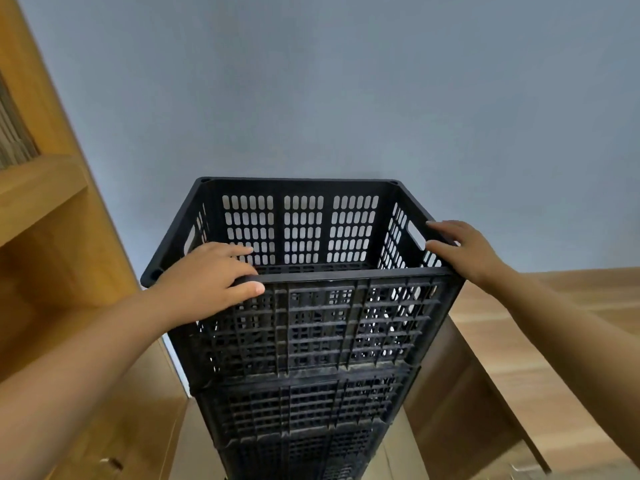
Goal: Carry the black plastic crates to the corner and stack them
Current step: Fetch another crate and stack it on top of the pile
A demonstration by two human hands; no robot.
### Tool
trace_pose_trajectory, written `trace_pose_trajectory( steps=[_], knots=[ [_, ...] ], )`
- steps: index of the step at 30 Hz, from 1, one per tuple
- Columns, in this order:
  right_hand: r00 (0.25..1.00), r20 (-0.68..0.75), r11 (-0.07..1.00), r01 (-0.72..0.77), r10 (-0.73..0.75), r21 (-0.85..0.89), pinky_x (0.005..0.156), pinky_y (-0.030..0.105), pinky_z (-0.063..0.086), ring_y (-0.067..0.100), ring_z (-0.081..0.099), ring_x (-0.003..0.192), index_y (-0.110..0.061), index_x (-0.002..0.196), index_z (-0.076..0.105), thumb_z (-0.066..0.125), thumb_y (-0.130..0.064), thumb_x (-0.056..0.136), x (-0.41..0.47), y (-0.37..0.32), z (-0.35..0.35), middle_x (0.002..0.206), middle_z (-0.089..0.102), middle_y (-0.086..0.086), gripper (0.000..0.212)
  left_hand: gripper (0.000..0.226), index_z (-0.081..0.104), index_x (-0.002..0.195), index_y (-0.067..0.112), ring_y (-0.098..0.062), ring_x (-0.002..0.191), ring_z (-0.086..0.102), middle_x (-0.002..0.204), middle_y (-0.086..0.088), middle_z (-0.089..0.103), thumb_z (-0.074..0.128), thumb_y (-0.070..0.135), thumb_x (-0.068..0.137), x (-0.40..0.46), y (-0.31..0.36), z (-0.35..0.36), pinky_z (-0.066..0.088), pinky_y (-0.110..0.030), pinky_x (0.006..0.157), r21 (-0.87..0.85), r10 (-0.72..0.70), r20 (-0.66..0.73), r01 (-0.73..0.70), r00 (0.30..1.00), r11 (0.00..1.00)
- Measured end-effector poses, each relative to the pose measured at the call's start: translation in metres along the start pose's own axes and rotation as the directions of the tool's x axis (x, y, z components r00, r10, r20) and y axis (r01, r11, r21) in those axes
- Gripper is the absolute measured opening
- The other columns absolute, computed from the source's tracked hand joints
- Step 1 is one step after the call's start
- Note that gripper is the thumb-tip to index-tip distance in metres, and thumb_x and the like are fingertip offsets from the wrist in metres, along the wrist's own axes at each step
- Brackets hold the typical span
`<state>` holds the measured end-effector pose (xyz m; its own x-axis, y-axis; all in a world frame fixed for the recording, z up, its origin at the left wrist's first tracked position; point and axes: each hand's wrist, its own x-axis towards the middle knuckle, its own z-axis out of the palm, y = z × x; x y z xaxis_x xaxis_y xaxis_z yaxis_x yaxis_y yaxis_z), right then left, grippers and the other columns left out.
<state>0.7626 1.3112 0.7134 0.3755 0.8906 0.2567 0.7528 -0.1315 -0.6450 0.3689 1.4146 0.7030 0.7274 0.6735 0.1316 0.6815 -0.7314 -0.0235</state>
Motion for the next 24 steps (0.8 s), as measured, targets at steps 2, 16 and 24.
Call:
trace_pose_trajectory(
  steps=[2, 16, 24],
  knots=[
    [0.996, 0.020, 0.986, 0.093, -0.092, -0.136, 0.107, 0.035, 0.031, 0.021, 0.040, 0.129, -0.026, 0.121, 0.064, 0.057, -0.036, 0.088, -0.007, 0.000, 0.005, 0.142, 0.046, 0.000, 0.036, 0.087, 0.063, 0.106, 0.038, -0.010, 0.118, 0.050, 0.128, 0.010, 0.058, 0.001, 0.085, 0.068, -0.001, 0.001, 0.003, 0.036, -0.033, 0.104, 0.001, 0.013, -0.044, -0.013, 0.999, 1.000],
    [0.993, 0.112, 0.971, 0.069, -0.044, -0.229, 0.107, 0.037, 0.024, 0.018, 0.024, 0.141, -0.030, 0.078, 0.076, 0.045, -0.035, 0.087, -0.024, -0.004, 0.000, 0.143, 0.048, 0.000, 0.032, 0.091, 0.054, 0.079, 0.029, -0.011, 0.077, 0.051, 0.075, 0.010, 0.056, -0.023, 0.077, 0.068, -0.011, 0.018, 0.004, 0.032, -0.025, 0.072, 0.056, 0.131, -0.219, -0.122, 0.967, 0.991],
    [0.995, 0.087, 0.965, 0.060, -0.039, -0.254, 0.109, 0.040, 0.024, 0.020, 0.026, 0.139, -0.036, 0.082, 0.072, 0.029, -0.033, 0.074, -0.023, -0.001, 0.005, 0.137, 0.054, 0.001, 0.043, 0.071, 0.045, 0.069, 0.031, -0.008, 0.070, 0.046, 0.067, 0.013, 0.048, -0.011, 0.076, 0.077, -0.002, 0.005, 0.010, 0.041, -0.030, 0.074, 0.080, 0.119, -0.188, -0.106, 0.975, 0.991]
  ],
)
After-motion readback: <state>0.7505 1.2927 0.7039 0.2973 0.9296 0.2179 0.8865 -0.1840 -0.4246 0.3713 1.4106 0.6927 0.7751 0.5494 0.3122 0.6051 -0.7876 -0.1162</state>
